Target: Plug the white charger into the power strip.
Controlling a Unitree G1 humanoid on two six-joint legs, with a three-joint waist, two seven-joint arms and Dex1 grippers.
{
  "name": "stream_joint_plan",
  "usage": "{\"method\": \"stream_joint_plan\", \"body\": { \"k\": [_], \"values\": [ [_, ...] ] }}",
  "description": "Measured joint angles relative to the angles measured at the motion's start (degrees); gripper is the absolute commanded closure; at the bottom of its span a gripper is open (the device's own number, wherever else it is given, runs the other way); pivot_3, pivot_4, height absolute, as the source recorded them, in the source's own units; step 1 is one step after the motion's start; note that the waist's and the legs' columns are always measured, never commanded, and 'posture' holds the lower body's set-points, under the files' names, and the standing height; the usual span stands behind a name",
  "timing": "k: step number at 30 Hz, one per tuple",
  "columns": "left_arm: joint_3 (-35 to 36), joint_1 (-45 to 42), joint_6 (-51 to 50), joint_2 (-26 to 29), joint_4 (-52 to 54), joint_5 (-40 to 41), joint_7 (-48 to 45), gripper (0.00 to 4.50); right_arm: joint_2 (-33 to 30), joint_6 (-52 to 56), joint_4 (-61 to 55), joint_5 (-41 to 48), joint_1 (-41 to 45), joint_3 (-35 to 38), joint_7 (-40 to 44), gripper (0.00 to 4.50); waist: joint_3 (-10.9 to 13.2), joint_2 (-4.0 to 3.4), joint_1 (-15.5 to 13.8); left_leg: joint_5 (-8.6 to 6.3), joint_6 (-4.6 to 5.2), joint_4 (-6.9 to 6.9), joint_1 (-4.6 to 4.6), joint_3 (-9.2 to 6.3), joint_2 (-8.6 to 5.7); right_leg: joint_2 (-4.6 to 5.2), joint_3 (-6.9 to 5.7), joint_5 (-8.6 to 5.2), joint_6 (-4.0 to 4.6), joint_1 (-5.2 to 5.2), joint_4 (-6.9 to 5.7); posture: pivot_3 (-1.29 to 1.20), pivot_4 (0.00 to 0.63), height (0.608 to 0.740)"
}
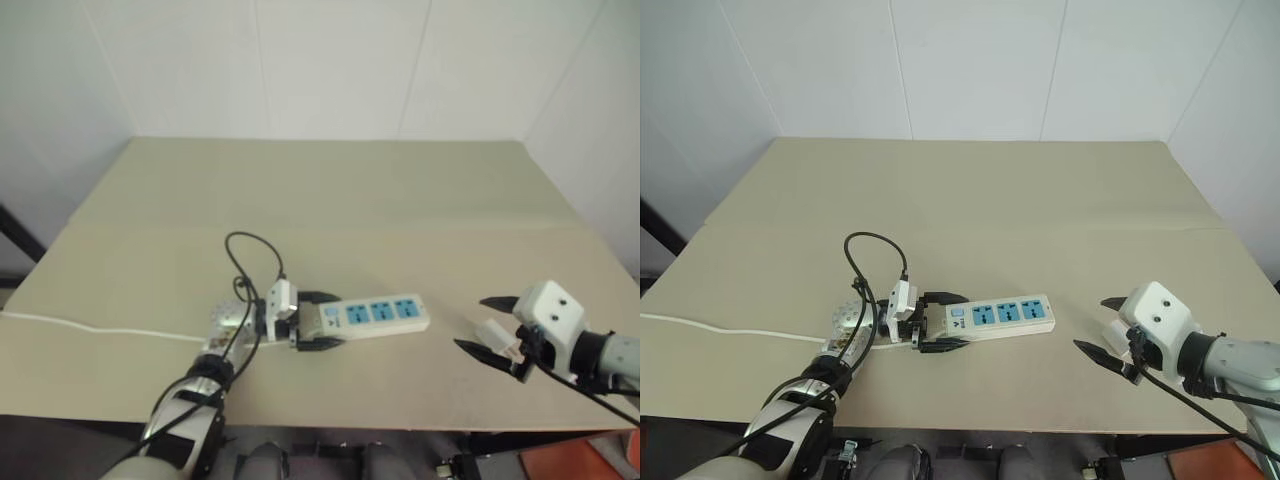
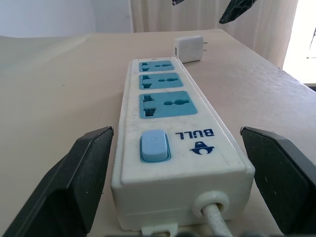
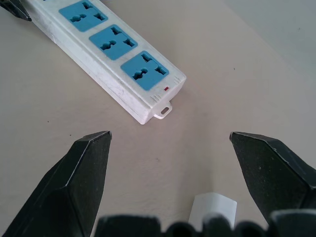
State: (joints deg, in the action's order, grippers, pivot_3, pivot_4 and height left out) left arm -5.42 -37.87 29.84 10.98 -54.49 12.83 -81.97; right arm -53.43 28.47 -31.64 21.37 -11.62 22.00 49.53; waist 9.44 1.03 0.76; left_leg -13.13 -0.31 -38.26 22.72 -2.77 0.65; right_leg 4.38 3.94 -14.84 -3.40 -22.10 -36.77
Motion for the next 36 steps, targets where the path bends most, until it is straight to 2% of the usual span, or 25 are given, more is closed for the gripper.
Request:
{"method": "stream_joint_plan", "body": {
  "k": [4,13,15,18,20,24,28,32,36],
  "values": [
    [0.18,-0.08,-0.03,0.11,-0.43,-0.1,-0.07,1.23,0.0,0.0,0.03,-0.3,0.88,-0.18,-0.05,0.0,-0.05,-0.06,0.02,0.0,0.0,0.0,-0.03,0.0,0.0,0.0,0.01,-0.15,-0.25,0.02,-0.03,0.0,0.15,0.74],
    [-0.02,-0.06,-0.44,0.63,0.1,-0.43,-0.92,1.24,-0.53,0.01,0.19,-0.74,2.32,-1.28,0.25,0.0,-0.06,-0.06,0.19,0.0,0.0,0.0,-0.04,0.0,0.01,-0.02,0.02,-0.12,-0.21,0.02,-0.02,0.0,0.15,0.74],
    [-0.3,0.01,-0.72,1.33,0.74,-0.43,-1.57,1.24,-3.12,1.3,0.64,-1.0,3.13,-1.93,1.07,0.0,-0.06,-0.05,0.42,0.0,0.0,0.01,-0.04,0.01,0.02,-0.02,0.03,-0.12,-0.2,0.0,-0.02,0.0,0.15,0.74],
    [-0.75,0.34,-2.63,3.4,2.95,-0.29,-4.05,1.24,-12.1,10.9,0.92,-0.32,8.71,-4.67,2.52,0.0,-0.04,-0.06,0.94,0.0,0.0,0.03,-0.03,-0.01,0.04,-0.05,0.04,0.05,0.09,-0.04,-0.04,0.0,0.15,0.74],
    [-1.07,0.91,-4.2,4.49,4.68,0.19,-5.74,1.24,-15.94,17.92,1.64,1.86,14.42,-6.36,3.27,0.0,-0.02,-0.02,0.99,0.0,0.0,0.07,0.0,-0.02,0.08,-0.08,0.02,0.05,0.1,-0.07,-0.01,0.0,0.15,0.74],
    [-1.63,1.62,-6.4,5.93,7.71,0.65,-7.86,1.24,-21.72,35.14,6.26,6.19,34.57,-18.72,6.53,0.0,0.01,-0.03,1.29,0.0,0.0,0.09,0.13,-0.01,0.09,-0.02,0.01,0.06,0.15,-0.22,0.08,0.0,0.15,0.74],
    [-2.26,1.99,-7.2,6.02,9.5,0.74,-8.43,1.24,-22.45,46.13,10.15,5.55,51.06,-34.61,9.76,0.0,0.02,-0.02,1.05,0.0,0.0,0.18,0.36,-0.02,0.09,0.0,-0.03,0.04,0.18,-0.44,0.17,0.0,0.15,0.74],
    [-2.53,2.24,-7.28,5.58,10.75,0.76,-8.3,1.24,-19.95,52.84,15.06,4.09,61.25,-46.85,11.77,0.0,0.01,-0.03,0.25,0.0,0.0,0.16,0.91,0.02,0.04,0.04,0.01,0.06,0.19,-1.11,-0.01,0.0,0.15,0.74],
    [-2.61,3.58,-7.27,5.02,11.98,0.83,-7.38,1.24,-17.99,55.44,20.01,1.81,67.07,-53.84,11.63,0.0,0.01,-0.03,-0.19,0.0,0.0,0.14,0.94,0.01,0.04,0.04,-0.01,0.06,0.2,-1.13,-0.02,0.0,0.15,0.74]
  ]
}}
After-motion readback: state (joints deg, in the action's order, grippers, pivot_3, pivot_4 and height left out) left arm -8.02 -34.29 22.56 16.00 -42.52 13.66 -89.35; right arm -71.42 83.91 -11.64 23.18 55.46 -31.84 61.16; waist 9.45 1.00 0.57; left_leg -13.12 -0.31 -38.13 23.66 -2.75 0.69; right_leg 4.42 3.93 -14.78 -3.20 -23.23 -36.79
